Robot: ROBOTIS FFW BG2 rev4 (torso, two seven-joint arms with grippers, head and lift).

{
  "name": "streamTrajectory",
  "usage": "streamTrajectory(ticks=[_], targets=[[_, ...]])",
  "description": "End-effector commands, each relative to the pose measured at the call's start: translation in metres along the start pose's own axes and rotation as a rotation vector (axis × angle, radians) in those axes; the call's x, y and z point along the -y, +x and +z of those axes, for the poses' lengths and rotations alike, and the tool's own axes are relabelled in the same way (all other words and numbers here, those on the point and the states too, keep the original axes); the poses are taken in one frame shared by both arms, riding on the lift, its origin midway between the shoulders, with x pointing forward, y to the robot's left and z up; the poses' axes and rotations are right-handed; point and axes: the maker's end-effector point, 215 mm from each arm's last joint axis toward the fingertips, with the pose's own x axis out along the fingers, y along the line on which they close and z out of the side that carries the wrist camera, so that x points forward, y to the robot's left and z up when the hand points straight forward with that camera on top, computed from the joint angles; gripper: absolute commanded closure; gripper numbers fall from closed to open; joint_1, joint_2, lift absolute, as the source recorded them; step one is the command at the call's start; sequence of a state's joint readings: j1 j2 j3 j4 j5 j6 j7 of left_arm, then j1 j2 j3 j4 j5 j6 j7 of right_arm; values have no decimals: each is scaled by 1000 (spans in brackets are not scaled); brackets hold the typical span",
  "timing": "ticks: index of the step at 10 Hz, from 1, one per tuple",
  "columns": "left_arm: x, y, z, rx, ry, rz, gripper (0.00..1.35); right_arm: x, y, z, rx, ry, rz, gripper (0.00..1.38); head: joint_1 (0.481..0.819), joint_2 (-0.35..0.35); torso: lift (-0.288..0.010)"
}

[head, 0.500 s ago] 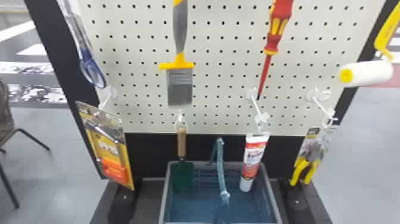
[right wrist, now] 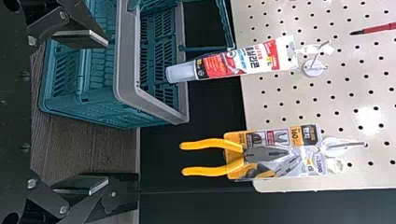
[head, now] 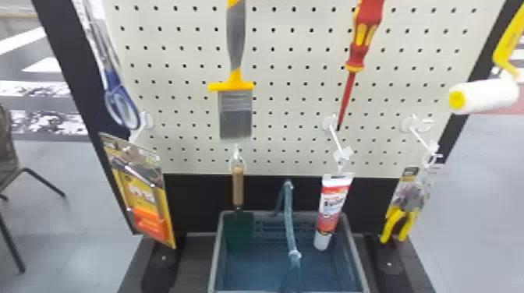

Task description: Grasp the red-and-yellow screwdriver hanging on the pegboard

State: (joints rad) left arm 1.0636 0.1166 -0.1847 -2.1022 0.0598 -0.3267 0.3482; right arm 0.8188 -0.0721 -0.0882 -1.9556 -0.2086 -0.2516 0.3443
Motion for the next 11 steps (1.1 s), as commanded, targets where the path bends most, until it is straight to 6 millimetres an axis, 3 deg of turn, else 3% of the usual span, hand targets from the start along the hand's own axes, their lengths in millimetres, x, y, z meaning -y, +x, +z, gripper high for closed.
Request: streamTrajectory(ticks=[1, 5, 7, 11], targets=[[0, 0, 0, 0, 0, 0, 415, -1, 0, 0, -1, 1, 1, 254, 549, 0, -100], [-1, -1, -1, -2, -1, 1, 415, -9, 9, 24, 20, -7, 35, 249, 549, 0, -100], [-1, -1, -1, -4, 0, 1, 415, -23, 24, 56, 54, -39, 102, 248, 549, 0, -100], [-1, -1, -1, -4, 0, 1, 415, -61, 44, 140, 132, -137, 258, 248, 549, 0, -100]])
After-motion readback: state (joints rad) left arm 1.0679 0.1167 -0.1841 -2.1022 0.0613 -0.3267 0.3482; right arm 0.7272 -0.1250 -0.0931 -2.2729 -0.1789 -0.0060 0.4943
